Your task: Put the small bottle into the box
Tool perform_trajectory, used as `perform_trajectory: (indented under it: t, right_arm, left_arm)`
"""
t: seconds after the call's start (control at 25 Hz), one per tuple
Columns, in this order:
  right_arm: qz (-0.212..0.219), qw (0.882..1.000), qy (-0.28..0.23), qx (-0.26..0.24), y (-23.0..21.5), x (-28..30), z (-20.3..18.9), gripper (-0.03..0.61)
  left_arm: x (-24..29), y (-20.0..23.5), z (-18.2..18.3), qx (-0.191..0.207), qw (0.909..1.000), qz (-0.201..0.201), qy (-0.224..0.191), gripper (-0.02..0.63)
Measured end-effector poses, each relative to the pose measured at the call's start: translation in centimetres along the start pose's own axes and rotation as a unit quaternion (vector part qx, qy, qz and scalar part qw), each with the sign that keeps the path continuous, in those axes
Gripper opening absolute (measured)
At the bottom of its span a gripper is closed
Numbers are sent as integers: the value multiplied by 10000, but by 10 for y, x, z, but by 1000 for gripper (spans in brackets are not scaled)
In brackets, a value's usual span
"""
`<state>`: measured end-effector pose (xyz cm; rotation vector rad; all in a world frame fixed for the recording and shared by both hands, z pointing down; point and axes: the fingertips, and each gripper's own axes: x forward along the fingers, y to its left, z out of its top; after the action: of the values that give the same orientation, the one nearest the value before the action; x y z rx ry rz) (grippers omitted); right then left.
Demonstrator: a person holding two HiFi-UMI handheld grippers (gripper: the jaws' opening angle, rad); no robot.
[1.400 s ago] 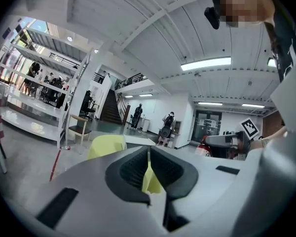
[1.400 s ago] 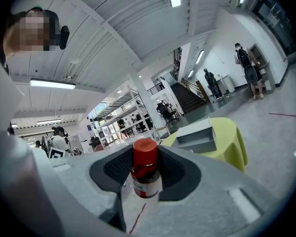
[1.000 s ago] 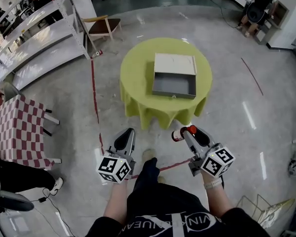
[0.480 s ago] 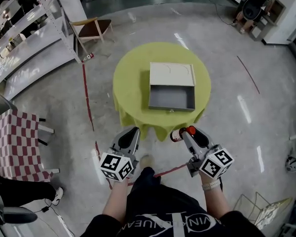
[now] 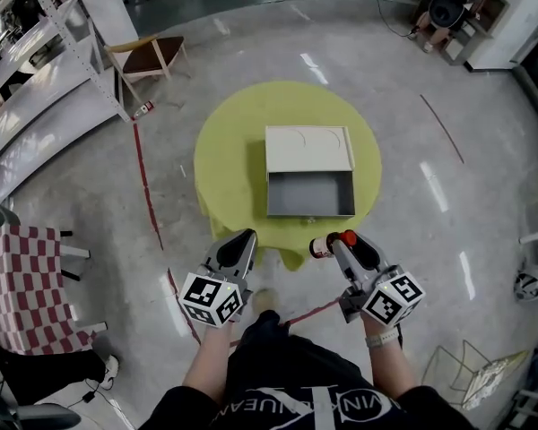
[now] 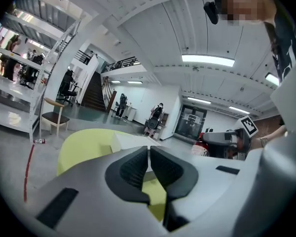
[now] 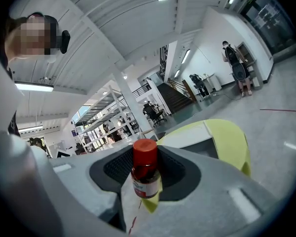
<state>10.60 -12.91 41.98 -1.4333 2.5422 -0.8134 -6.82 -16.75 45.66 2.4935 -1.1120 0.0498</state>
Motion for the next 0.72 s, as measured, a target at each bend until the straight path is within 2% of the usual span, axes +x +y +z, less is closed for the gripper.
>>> perform_trajectory:
  t: [0.16,0.28,0.52,0.72]
  right_arm:
    - [-42,9999,-103,102,-5,12,4,147]
    - [-79,9993,-206,315,-11,19,9,147]
    - [-119,9994,-37,308,-27,29,7,147]
    - [27,9989,176,428,-35,48,1,148]
  left_arm:
    - [11,17,1,73,9999,-16,86,23]
    - [16,32,2,-28,9999,46,114,23]
    - [30,30,-7,-149,9997,3,174,23]
    - [39,29,-11,-184,9995,-4,243,23]
